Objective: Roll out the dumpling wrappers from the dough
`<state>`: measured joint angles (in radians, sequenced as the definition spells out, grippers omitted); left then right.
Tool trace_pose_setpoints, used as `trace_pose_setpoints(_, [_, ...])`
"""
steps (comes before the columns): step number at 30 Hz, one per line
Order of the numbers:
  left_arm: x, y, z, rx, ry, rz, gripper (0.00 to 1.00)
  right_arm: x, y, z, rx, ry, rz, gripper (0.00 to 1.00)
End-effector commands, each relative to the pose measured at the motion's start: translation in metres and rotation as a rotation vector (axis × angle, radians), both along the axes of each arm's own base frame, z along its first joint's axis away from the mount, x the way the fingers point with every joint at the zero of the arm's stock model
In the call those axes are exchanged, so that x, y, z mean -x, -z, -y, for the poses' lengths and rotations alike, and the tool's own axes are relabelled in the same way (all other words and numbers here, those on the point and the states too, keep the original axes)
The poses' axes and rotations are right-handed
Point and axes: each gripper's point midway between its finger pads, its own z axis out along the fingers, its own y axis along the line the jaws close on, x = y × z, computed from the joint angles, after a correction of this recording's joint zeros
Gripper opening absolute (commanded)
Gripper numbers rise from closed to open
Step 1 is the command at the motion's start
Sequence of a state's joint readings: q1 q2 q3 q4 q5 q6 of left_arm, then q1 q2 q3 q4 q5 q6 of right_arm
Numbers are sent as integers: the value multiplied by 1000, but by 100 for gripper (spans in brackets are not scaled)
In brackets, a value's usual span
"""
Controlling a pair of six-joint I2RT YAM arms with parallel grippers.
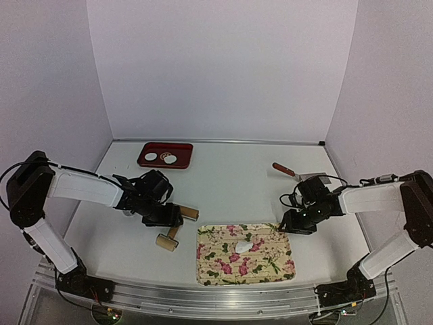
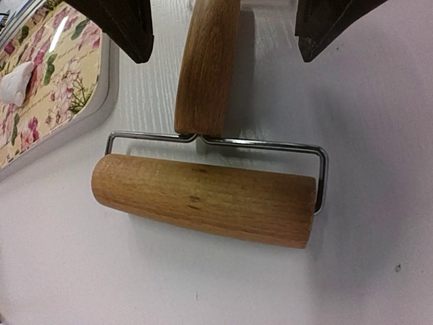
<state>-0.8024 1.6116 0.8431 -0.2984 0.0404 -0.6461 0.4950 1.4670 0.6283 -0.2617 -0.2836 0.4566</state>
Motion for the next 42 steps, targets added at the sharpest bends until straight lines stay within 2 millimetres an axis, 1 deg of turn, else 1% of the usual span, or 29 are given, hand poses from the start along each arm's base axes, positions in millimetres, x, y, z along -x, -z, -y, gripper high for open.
trace_pose_setpoints(1, [-13,-12,23,55,44,34,70,1,5,-11,5,-25,-27,49])
trace_pose_setpoints(2, [-13,-10,25,55,50,31,69,1,6,-12,10,-25,-30,46])
trace_pose_setpoints(4, [-12,-4,28,52,66,18,67,2,8,-14,14,-25,-36,35])
trace_pose_setpoints(9, [-11,10,31,30,82,-12,54,0,11,-16,21,22,-40,15])
trace_pose_setpoints(12, [-12,14,29,13,76,-7,40,-7,11,-10,42,111,-31,1])
trace_pose_setpoints(13, [-12,16,28,6,74,-5,35,-10,11,-7,51,151,-26,0])
trace_pose_setpoints(16, [-12,21,23,-19,66,-5,24,-19,12,-5,40,258,-16,0])
trace_pose_setpoints(19, [-12,25,16,-49,55,1,21,-27,11,-9,23,323,1,0])
trace_pose_setpoints(21, [-12,27,11,-69,47,5,22,-33,11,-16,14,328,13,0])
trace_pose_setpoints(24, [-10,31,9,-82,50,-2,32,-40,9,-25,19,322,33,0])
trace_pose_setpoints(26, [-10,35,8,-90,51,-10,35,-43,7,-30,23,321,43,0])
trace_pose_setpoints(28, [-12,39,2,-123,29,-3,36,-44,6,-30,29,331,53,0])
trace_pose_setpoints(30, [-13,43,-3,-147,14,-3,35,-45,5,-31,32,336,60,0])
trace_pose_setpoints(33, [-12,48,-8,-167,-7,-6,29,-45,4,-32,37,336,69,0])
trace_pose_setpoints(34, [-13,49,-9,-172,-15,-5,24,-45,4,-31,38,335,71,0])
trace_pose_setpoints(36, [-16,49,-13,-186,-36,4,11,-45,3,-31,39,331,77,0])
trace_pose_setpoints(37, [-18,47,-15,-196,-50,16,6,-45,1,-31,38,326,82,0])
trace_pose_setpoints(38, [-21,42,-17,-202,-64,31,2,-45,-1,-31,38,319,90,3])
trace_pose_setpoints(40, [-28,30,-20,-211,-89,72,0,-46,-8,-30,37,307,111,13])
trace_pose_setpoints(42, [-34,10,-22,-197,-105,126,0,-47,-17,-27,44,299,142,28])
